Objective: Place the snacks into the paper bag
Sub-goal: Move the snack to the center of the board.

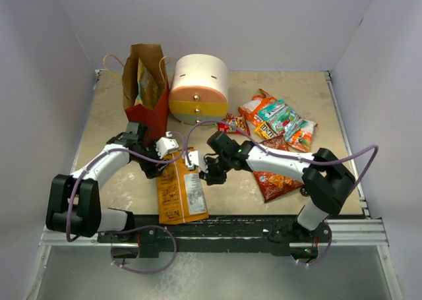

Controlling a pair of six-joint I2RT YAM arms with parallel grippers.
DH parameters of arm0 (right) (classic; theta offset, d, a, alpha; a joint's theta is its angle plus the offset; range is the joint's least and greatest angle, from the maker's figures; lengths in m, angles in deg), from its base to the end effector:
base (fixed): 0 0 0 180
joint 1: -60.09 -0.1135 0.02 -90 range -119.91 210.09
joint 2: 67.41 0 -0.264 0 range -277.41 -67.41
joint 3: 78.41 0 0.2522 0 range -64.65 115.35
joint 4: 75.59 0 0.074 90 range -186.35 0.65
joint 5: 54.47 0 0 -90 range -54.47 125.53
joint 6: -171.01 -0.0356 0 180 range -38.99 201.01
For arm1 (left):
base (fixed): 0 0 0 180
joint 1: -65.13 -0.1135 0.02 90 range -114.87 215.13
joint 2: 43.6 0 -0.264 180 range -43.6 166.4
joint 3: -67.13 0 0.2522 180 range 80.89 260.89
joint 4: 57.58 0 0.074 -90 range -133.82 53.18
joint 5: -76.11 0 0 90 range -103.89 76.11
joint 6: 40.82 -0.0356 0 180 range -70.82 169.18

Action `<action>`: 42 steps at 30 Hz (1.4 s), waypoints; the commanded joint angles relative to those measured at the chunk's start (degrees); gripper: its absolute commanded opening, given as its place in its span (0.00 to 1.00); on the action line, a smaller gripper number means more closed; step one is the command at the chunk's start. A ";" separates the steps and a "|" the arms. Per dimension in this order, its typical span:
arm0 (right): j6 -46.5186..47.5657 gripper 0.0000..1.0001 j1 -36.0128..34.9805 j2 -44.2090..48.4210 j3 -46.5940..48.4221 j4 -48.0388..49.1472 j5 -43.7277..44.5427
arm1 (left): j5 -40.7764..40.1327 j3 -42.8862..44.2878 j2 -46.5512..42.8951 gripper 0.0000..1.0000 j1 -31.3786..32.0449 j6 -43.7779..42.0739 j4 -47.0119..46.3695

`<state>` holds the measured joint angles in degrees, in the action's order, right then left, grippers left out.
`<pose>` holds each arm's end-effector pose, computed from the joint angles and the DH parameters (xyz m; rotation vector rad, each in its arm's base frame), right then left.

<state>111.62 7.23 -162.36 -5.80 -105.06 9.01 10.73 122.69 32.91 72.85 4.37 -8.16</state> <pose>0.1935 0.2818 0.1975 -1.8004 1.7146 0.7385 0.2256 -0.0455 0.1799 1.2652 2.3374 -0.4033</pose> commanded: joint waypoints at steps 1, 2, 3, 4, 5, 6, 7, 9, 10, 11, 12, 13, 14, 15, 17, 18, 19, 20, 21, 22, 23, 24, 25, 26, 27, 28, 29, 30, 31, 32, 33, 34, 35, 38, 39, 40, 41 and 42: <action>1.75 0.31 5.29 6.29 1.68 -2.18 -1.41 | -0.21 3.46 1.51 0.69 5.74 0.45 -0.83; 1.88 0.32 6.70 7.29 1.75 -2.59 -1.69 | -0.49 4.18 2.32 0.69 6.72 1.35 -1.15; 1.87 0.32 8.25 8.46 1.79 -2.96 -1.77 | -0.78 5.03 3.34 0.69 7.68 2.07 -1.68; 1.94 0.33 9.64 9.72 1.79 -3.27 -1.73 | -0.84 5.91 4.38 0.69 8.71 2.70 -1.93; 1.93 0.33 11.16 11.80 1.50 -3.24 -1.51 | -1.03 6.82 5.36 0.69 10.03 3.38 -2.41; 1.97 0.33 12.66 13.54 0.70 -2.90 -1.26 | -1.18 7.67 6.74 0.69 11.37 3.93 -2.98; 1.78 0.33 14.13 15.57 -0.18 -2.10 -0.82 | -1.42 8.46 7.72 0.69 12.85 4.61 -3.74; 1.03 0.33 16.85 19.90 -2.98 -0.08 0.25 | -1.46 10.70 9.89 0.70 15.97 6.25 -5.16; 0.78 0.33 18.10 22.00 -4.25 0.90 0.70 | -1.26 12.00 11.10 0.70 17.55 7.05 -5.84; 0.68 0.33 19.15 23.84 -5.21 1.72 1.14 | -0.98 13.48 12.45 0.70 19.43 7.59 -5.96; 0.56 0.33 19.94 25.48 -5.98 2.17 1.65 | -0.85 14.80 13.77 0.70 20.63 7.71 -5.91; 0.59 0.33 20.62 26.68 -6.43 2.27 2.00 | -0.42 16.06 14.99 0.71 21.68 7.56 -6.00; 0.61 0.33 21.08 27.62 -6.82 2.01 2.29 | 0.35 17.24 15.87 0.71 22.39 7.41 -6.45; 0.83 0.33 21.40 28.24 -7.04 1.15 2.28 | 2.14 17.82 16.33 0.71 22.90 7.30 -7.15; 1.75 0.34 21.74 29.03 -7.33 -0.62 1.67 | 4.66 19.63 17.03 0.72 23.29 7.56 -8.38; 2.42 0.34 21.75 29.40 -7.42 -1.55 1.15 | 5.78 20.82 17.09 0.74 23.30 7.74 -8.49; 3.06 0.35 21.75 29.47 -7.48 -2.34 0.79 | 6.68 21.88 16.80 0.77 23.25 7.87 -8.36; 3.56 0.35 21.75 29.43 -7.56 -2.88 0.59 | 7.35 22.60 16.12 0.80 23.27 7.78 -8.27; 4.10 0.35 21.78 29.21 -7.72 -3.35 0.45 | 7.75 22.81 14.95 0.84 23.17 7.69 -8.39; 5.47 0.36 21.77 28.87 -7.97 -2.42 1.63 | 7.92 22.50 13.58 0.87 23.14 7.46 -8.60; 5.85 0.36 21.64 28.25 -8.23 -1.33 1.94 | 7.98 21.86 12.11 0.91 22.98 7.35 -8.88; 5.87 0.36 21.65 27.60 -8.38 -0.88 1.28 | 7.90 20.78 9.95 0.93 22.72 7.24 -9.05; 5.58 0.36 21.58 26.92 -8.58 -0.17 0.40 | 7.77 19.71 8.81 0.94 22.24 7.27 -9.00; 5.48 0.34 21.45 26.26 -8.91 0.47 -0.68 | 7.84 18.93 7.82 0.95 21.40 7.44 -8.17; 5.60 0.33 21.17 25.57 -9.23 1.34 -1.40 | 8.24 18.33 7.30 0.95 20.20 7.80 -6.43; 5.63 0.31 20.56 25.08 -9.77 2.37 -1.76 | 9.05 18.31 7.18 0.95 18.02 7.95 -4.09; 5.80 0.30 19.83 24.74 -10.49 3.90 -2.00 | 10.05 18.42 7.19 0.95 16.84 8.06 -1.46; 6.34 0.29 18.73 24.58 -11.43 5.32 -1.84 | 11.23 18.64 7.31 0.96 14.98 7.89 1.08; 7.00 0.29 17.20 24.56 -12.44 7.48 -1.21 | 11.98 18.78 7.33 0.96 14.18 7.44 3.61; 7.65 0.29 15.50 24.62 -13.68 9.68 -0.25 | 12.25 18.73 7.29 0.96 13.94 7.24 5.40; 8.56 0.29 13.57 24.60 -14.89 11.55 0.80 | 12.25 18.63 7.25 0.96 13.92 7.33 6.59; 9.38 0.28 11.79 24.52 -16.03 13.62 1.46 | 12.42 18.53 7.25 0.96 13.93 7.97 7.25; 10.02 0.28 10.18 24.26 -17.03 15.57 1.83 | 12.45 18.51 7.48 0.96 13.90 9.24 7.50; 11.81 0.27 6.94 22.41 -18.51 19.44 2.03 | 11.59 19.52 9.64 0.96 13.97 12.20 8.94; 12.47 0.26 5.83 21.50 -18.66 20.24 2.57 | 11.40 19.64 10.69 0.96 13.90 13.26 9.03; 13.27 0.26 4.77 20.47 -18.68 20.87 3.19 | 11.77 19.71 11.54 0.96 13.99 14.45 8.99; 13.89 0.25 3.77 19.64 -18.62 21.42 3.74 | 12.38 19.83 12.40 0.96 14.21 15.20 8.86; 14.48 0.25 2.90 18.74 -18.60 22.26 4.10 | 10.81 20.22 13.32 0.96 14.88 16.18 8.61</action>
<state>122.14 12.68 -141.49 -24.33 -90.24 11.02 20.39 141.29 43.27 86.84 15.75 -1.01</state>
